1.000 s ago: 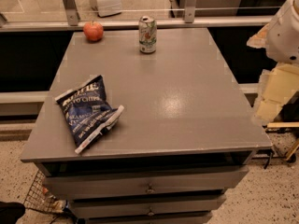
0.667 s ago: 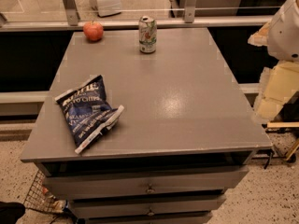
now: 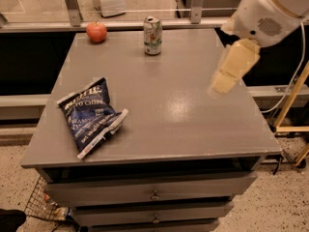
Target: Pick blue chip bag
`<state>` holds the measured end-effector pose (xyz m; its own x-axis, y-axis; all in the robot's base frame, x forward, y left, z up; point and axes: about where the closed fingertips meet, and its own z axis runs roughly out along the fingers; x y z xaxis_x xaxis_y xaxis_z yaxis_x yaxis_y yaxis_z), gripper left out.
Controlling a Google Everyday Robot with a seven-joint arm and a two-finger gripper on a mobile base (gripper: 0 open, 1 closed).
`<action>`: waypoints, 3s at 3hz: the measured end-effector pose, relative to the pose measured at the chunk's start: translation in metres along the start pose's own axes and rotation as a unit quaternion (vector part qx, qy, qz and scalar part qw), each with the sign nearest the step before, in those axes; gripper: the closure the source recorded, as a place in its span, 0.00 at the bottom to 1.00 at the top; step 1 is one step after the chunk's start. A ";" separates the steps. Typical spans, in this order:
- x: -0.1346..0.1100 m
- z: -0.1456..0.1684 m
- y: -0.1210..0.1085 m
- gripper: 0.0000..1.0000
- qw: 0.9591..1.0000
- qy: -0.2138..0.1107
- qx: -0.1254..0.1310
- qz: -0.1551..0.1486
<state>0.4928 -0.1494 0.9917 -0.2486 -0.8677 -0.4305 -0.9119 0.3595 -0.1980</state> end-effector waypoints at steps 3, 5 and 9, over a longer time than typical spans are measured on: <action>-0.178 0.084 0.026 0.00 0.977 -0.205 -0.010 0.059; -0.189 0.098 0.038 0.00 0.981 -0.185 -0.019 0.055; -0.197 0.212 0.116 0.00 0.984 -0.110 -0.100 0.102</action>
Offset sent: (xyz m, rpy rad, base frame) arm 0.0542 0.2277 -0.0055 0.5436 -0.0879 0.0158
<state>0.5055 0.1365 0.8667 -0.3765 -0.6814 -0.6277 -0.9018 0.4247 0.0798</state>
